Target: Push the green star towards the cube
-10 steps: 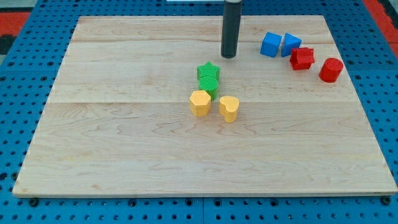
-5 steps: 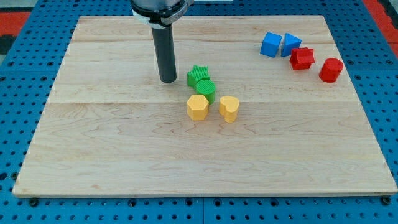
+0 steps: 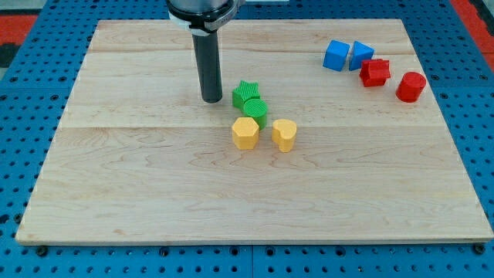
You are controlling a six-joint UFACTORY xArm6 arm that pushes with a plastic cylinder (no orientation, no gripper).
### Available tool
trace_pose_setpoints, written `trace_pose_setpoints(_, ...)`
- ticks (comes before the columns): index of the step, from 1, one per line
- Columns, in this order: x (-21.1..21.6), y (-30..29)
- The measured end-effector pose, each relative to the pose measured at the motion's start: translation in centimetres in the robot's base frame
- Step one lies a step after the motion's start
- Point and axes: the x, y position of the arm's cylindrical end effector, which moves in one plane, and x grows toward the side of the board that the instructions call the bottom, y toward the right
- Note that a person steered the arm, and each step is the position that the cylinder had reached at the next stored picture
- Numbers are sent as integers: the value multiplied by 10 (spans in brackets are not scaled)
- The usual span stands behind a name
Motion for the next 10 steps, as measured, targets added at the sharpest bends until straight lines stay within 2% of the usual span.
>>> trace_pose_setpoints(2,1,11)
trace_pose_setpoints(5,-10,115)
trace_pose_setpoints(6,7,132)
trace_pose_setpoints(7,47,143)
trace_pose_setpoints(8,25,186)
trace_pose_setpoints(9,0,195)
trace_pose_setpoints(10,57,150)
